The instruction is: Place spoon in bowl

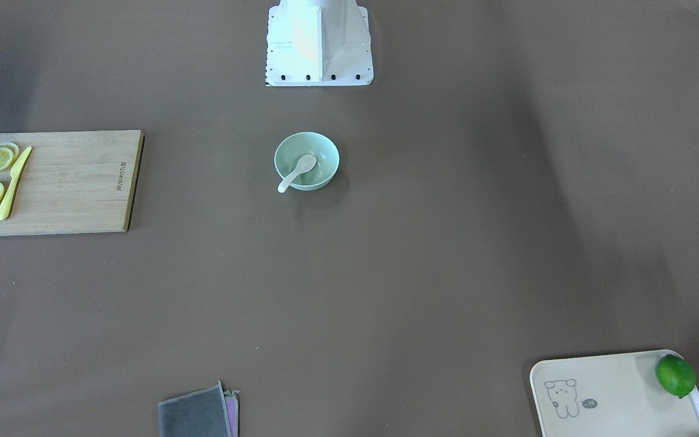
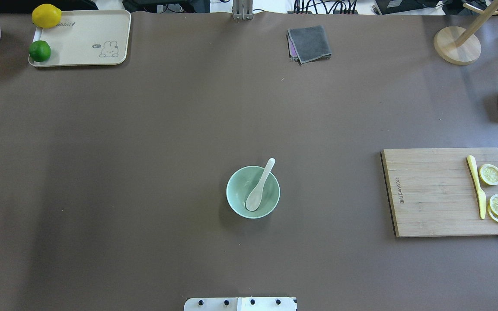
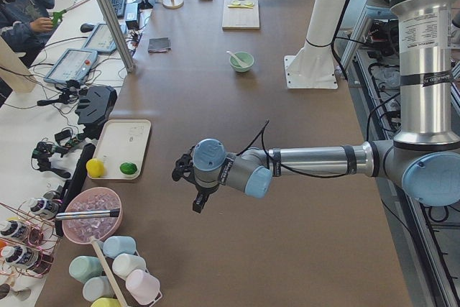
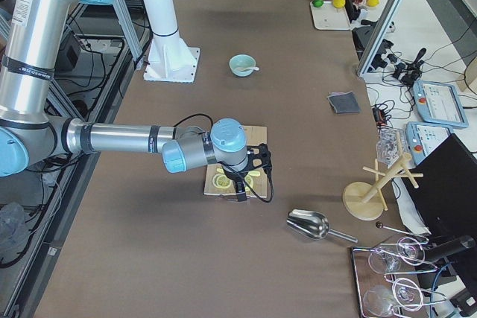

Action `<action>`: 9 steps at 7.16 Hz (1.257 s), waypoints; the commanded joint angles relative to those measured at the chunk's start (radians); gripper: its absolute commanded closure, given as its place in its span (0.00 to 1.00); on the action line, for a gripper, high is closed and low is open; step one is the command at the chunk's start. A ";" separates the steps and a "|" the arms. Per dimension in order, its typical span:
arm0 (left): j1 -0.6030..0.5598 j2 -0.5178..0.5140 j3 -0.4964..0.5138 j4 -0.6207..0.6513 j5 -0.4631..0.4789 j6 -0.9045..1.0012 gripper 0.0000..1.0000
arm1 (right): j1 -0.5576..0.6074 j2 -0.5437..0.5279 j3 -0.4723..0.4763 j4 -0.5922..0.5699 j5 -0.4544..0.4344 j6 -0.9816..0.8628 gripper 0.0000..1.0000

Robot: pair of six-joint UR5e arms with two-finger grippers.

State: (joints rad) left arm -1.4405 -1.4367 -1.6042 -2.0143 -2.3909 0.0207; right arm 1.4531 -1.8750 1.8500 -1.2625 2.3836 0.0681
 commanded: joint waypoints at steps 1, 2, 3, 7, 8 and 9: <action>0.000 0.059 -0.070 0.005 -0.029 -0.005 0.02 | 0.007 0.014 0.000 0.000 0.000 0.001 0.00; 0.000 0.058 -0.071 0.008 -0.043 -0.008 0.02 | 0.009 0.039 -0.006 0.000 -0.001 0.006 0.00; 0.002 0.024 -0.047 0.009 -0.039 -0.049 0.02 | 0.009 0.059 -0.029 -0.002 -0.001 0.010 0.00; -0.015 0.043 -0.148 0.022 -0.004 -0.092 0.02 | 0.009 0.086 -0.077 -0.003 0.000 0.009 0.00; -0.012 0.045 -0.202 0.023 0.033 -0.105 0.02 | 0.009 0.086 -0.077 -0.002 0.002 0.010 0.00; -0.003 0.039 -0.195 0.022 0.054 -0.105 0.02 | 0.009 0.086 -0.077 -0.002 -0.001 0.016 0.00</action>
